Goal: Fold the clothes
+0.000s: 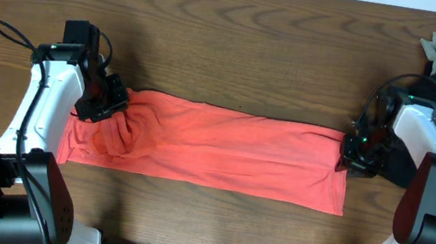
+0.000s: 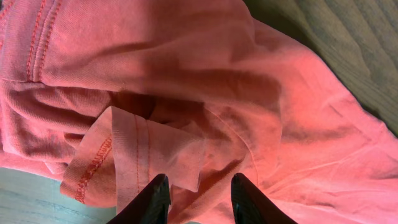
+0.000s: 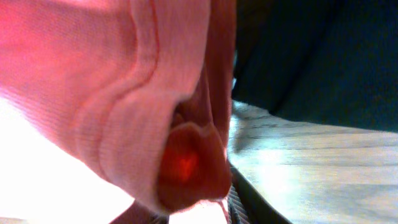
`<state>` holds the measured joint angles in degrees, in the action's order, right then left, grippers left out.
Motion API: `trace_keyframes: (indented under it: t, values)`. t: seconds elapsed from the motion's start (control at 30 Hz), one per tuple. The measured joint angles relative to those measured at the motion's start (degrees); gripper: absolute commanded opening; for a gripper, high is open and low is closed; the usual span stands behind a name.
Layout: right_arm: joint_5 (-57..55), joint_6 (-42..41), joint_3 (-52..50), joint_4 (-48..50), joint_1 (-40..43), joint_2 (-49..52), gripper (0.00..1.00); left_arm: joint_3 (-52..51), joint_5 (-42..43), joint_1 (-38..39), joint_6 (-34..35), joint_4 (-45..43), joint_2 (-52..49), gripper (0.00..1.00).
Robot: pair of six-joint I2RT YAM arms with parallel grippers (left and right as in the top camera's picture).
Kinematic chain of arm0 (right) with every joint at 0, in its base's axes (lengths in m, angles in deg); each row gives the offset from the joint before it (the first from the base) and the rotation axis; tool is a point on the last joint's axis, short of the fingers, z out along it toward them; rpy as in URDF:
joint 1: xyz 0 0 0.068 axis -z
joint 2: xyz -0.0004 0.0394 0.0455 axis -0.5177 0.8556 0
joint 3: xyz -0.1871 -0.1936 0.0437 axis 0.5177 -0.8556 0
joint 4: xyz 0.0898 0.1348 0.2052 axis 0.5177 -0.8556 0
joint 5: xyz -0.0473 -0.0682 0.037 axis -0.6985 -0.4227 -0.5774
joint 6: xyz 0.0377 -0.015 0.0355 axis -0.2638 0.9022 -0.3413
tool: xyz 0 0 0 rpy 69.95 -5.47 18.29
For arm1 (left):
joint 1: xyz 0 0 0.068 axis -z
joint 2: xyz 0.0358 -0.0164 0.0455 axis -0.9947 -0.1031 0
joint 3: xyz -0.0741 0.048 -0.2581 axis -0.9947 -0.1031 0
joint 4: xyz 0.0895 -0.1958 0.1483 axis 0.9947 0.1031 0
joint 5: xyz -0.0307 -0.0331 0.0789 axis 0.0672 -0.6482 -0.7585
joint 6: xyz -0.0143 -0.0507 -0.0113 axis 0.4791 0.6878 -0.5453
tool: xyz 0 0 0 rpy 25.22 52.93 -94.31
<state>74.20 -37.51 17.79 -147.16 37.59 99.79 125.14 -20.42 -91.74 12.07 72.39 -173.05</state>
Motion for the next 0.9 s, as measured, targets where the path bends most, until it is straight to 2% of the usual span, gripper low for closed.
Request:
trace_keyframes:
  t: [0.57,0.77,0.9]
  values:
    - [-1.44,-0.13,2.19,1.64,0.0,0.0,0.29,0.0,0.0,0.0,-0.17,0.0,0.0,0.4]
    - [-1.57,-0.11,2.03,2.1,0.0,0.0,0.03,0.0,0.0,0.0,-0.17,-0.02,0.0,0.4]
    - [-1.46,-0.22,2.01,-0.92,0.0,0.0,0.01,0.0,0.0,0.0,-0.17,-0.17,0.0,0.4]
